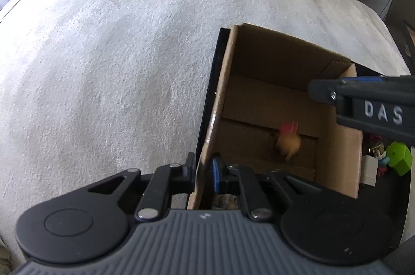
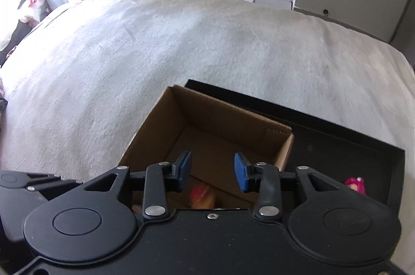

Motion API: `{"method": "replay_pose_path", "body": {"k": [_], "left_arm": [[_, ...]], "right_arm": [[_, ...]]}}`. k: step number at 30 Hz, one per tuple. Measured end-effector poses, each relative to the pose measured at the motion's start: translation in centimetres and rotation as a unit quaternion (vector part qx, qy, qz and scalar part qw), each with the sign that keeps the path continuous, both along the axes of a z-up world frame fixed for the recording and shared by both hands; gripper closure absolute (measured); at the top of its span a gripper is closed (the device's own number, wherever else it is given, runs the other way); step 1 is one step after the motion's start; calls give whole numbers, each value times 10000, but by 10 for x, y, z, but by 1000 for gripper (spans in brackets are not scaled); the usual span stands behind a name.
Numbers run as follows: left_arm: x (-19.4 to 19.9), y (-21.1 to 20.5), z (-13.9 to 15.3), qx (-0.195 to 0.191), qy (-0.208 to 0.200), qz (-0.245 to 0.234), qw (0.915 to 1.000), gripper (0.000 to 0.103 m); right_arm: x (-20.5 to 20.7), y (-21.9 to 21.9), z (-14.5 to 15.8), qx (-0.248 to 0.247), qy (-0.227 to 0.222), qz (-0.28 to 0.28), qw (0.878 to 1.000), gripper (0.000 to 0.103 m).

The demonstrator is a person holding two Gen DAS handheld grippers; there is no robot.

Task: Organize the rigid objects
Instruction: 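Open the right gripper to drop the pig figure into the box, then move the right gripper back toward the green cube and pink figure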

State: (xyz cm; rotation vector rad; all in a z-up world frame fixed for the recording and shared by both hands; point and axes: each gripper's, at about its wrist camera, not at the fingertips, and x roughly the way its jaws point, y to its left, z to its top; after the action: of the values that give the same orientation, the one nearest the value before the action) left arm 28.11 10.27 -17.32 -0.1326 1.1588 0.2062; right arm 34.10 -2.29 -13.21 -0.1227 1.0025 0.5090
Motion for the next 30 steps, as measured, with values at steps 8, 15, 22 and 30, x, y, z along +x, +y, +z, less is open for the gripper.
{"method": "replay_pose_path", "body": {"k": [8, 15, 22, 30], "left_arm": [[-5, -9, 12, 110, 6, -36, 9999, 77], [-13, -23, 32, 252, -204, -95, 9994, 51], [-20, -39, 47, 294, -343, -205, 9988, 37], [-26, -68, 60, 465, -436, -470, 9969, 31]], "right_arm": [[-14, -20, 0, -41, 84, -105, 9999, 59], [-27, -43, 9, 4, -1, -267, 9996, 45], [-42, -73, 16, 58, -62, -598, 9982, 30], [-56, -109, 18, 80, -122, -969, 9952, 21]]}}
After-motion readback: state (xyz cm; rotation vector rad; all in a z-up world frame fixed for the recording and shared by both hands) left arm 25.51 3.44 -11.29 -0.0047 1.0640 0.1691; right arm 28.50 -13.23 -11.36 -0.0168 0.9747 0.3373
